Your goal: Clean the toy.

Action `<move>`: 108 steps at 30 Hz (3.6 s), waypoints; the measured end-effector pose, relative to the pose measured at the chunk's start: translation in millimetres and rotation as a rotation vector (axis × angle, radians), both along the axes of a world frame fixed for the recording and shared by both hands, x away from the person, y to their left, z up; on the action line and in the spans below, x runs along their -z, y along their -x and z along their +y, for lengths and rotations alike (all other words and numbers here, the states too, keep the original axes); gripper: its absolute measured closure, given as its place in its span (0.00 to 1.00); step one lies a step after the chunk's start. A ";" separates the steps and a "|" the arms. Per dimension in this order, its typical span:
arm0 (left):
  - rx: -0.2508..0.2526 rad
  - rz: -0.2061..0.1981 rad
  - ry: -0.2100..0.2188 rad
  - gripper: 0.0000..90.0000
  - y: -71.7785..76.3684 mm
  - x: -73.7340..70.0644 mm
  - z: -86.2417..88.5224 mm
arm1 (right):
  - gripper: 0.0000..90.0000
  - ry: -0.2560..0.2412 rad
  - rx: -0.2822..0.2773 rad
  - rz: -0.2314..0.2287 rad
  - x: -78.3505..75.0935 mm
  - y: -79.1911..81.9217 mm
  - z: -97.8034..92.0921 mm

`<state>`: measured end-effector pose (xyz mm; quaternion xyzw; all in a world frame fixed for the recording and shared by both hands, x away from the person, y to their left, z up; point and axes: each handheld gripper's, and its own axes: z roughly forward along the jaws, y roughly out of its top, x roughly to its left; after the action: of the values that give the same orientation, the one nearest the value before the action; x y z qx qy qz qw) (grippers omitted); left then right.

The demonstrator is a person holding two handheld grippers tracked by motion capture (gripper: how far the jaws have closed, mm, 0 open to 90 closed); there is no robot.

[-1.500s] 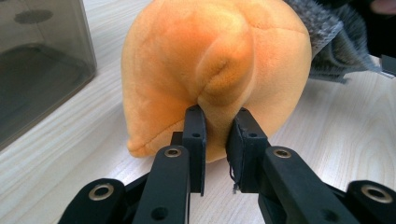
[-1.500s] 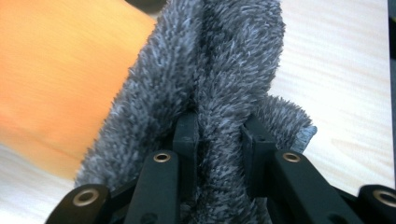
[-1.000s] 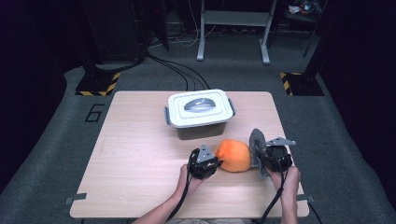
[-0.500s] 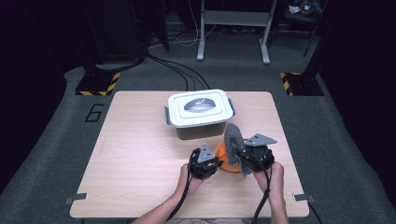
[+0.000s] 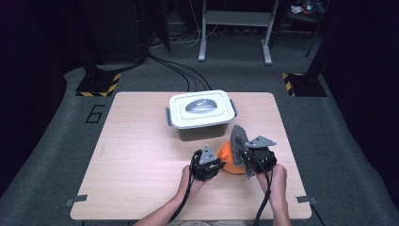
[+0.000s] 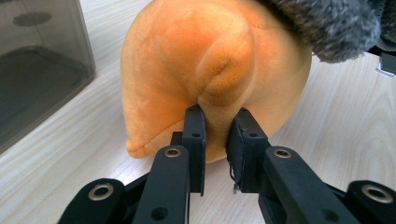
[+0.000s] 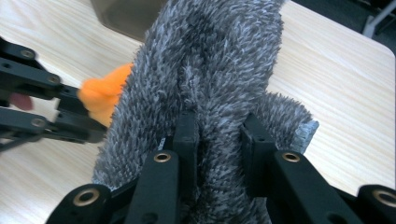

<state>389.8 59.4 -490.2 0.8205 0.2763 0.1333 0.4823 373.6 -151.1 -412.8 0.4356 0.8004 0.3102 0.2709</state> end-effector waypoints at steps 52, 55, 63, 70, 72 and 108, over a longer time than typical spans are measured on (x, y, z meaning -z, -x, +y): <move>-0.021 0.005 0.013 0.86 -1.7 1.5 2.1 | 0.79 -0.044 0.163 0.015 5.8 6.5 -47.7; -0.023 0.001 0.010 0.86 -2.3 1.5 2.6 | 0.79 -0.042 0.129 -0.006 -2.6 15.0 -38.0; -0.019 0.009 0.006 0.86 -2.9 1.2 3.6 | 0.79 -0.067 0.092 -0.059 -11.7 24.9 -28.5; -0.023 0.001 0.008 0.86 -2.7 1.4 2.3 | 0.79 -0.102 0.027 -0.035 -16.1 22.9 -25.5; -0.021 0.005 0.007 0.86 -2.8 1.5 2.1 | 0.79 -0.095 0.026 -0.002 -7.7 15.6 -21.3; 0.003 -0.001 0.006 0.84 -10.2 -6.6 -1.4 | 0.79 -0.077 0.071 -0.040 -5.2 -0.5 -25.3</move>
<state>400.0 57.9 -483.6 0.8193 0.2753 0.1324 0.4851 374.1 -176.4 -407.6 0.4674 0.7663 0.3399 0.2808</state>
